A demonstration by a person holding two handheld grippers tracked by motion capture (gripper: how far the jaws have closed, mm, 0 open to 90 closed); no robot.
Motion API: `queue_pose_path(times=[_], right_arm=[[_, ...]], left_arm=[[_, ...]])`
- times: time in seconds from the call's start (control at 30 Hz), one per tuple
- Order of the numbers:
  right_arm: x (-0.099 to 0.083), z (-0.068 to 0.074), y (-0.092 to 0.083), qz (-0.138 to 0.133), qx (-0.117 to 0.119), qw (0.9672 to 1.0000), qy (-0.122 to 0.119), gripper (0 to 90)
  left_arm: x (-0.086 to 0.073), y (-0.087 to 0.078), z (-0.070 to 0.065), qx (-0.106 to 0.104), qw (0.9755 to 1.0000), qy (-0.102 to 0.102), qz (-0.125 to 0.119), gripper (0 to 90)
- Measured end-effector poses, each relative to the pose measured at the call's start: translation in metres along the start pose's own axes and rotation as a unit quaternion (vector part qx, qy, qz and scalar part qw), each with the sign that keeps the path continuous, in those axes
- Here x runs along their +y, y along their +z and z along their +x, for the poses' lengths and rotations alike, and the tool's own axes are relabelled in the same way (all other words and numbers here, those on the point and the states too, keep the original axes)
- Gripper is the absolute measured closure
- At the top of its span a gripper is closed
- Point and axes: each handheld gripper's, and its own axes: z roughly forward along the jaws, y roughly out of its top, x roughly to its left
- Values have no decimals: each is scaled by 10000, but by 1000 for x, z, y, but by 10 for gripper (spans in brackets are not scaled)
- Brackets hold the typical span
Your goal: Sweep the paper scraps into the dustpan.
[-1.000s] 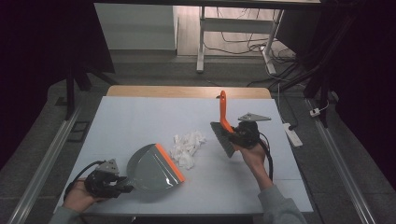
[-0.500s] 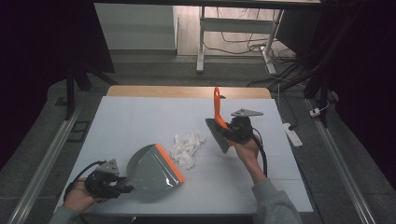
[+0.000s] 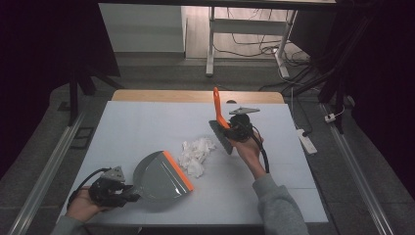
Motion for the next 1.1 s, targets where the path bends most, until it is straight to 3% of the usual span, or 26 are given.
queue_pose_path(times=[0.63, 0.8, 1.1], right_arm=[[11, 9, 38, 386, -35, 9991, -189, 703], [14, 20, 48, 514, 42, 9979, -388, 704], [15, 34, 57, 582, 169, 9969, -511, 704]], left_arm=[[2, 5, 5, -70, 9999, -75, 42, 618], [3, 6, 6, -86, 9999, -75, 49, 617], [4, 9, 7, -105, 9999, -97, 91, 617]])
